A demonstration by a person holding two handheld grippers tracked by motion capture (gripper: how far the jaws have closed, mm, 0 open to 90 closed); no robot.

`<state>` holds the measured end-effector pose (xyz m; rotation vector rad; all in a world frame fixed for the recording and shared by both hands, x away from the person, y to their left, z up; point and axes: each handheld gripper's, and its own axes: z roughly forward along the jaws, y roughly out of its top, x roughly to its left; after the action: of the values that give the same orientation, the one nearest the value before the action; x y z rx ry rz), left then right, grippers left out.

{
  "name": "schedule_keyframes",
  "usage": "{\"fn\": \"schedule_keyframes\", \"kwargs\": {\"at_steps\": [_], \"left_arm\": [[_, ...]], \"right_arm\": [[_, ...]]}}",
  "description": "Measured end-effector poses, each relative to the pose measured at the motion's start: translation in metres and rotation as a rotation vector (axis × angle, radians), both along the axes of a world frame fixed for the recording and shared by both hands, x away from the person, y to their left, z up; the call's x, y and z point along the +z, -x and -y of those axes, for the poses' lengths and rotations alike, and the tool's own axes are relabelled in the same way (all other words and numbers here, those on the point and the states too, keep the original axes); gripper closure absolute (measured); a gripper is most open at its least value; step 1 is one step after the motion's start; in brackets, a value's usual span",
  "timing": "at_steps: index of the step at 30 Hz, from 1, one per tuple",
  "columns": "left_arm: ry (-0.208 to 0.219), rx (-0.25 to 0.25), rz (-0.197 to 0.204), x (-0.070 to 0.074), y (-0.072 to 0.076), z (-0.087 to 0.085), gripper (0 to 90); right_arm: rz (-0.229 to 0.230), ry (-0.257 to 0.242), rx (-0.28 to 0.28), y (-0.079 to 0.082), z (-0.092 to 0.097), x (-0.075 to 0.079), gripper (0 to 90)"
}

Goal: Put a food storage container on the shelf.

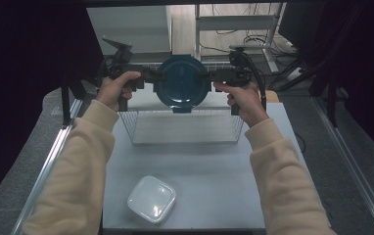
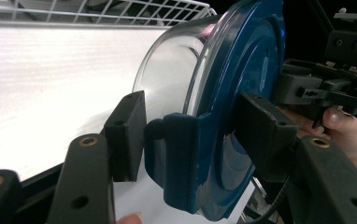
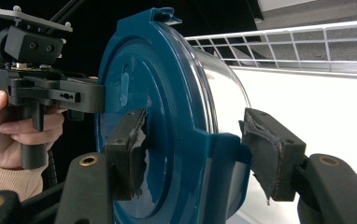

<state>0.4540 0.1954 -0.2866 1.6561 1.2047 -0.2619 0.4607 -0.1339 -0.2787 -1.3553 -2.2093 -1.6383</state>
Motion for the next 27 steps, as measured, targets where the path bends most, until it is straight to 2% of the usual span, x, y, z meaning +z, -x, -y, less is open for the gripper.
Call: {"fn": "schedule_keyframes", "kwargs": {"at_steps": [5, 11, 17, 21, 27], "left_arm": [[0.002, 0.013, -0.019, -0.010, -0.011, -0.003, 43.9], [0.042, 0.036, -0.042, -0.018, -0.021, -0.005, 45.0], [0.067, 0.072, -0.093, -0.031, -0.033, -0.004, 42.5], [0.073, 0.084, -0.106, -0.036, -0.037, -0.003, 41.8], [0.078, 0.097, -0.104, -0.041, -0.039, -0.001, 39.9]], "right_arm": [[-0.025, 0.004, 0.010, -0.013, -0.002, -0.009, 41.6], [-0.061, -0.037, 0.008, -0.029, -0.001, -0.019, 42.3], [-0.127, -0.046, -0.004, -0.045, -0.002, -0.026, 41.4], [-0.188, -0.060, -0.018, -0.055, -0.001, -0.032, 39.9], [-0.223, -0.083, -0.027, -0.061, 0.000, -0.040, 38.8]]}}
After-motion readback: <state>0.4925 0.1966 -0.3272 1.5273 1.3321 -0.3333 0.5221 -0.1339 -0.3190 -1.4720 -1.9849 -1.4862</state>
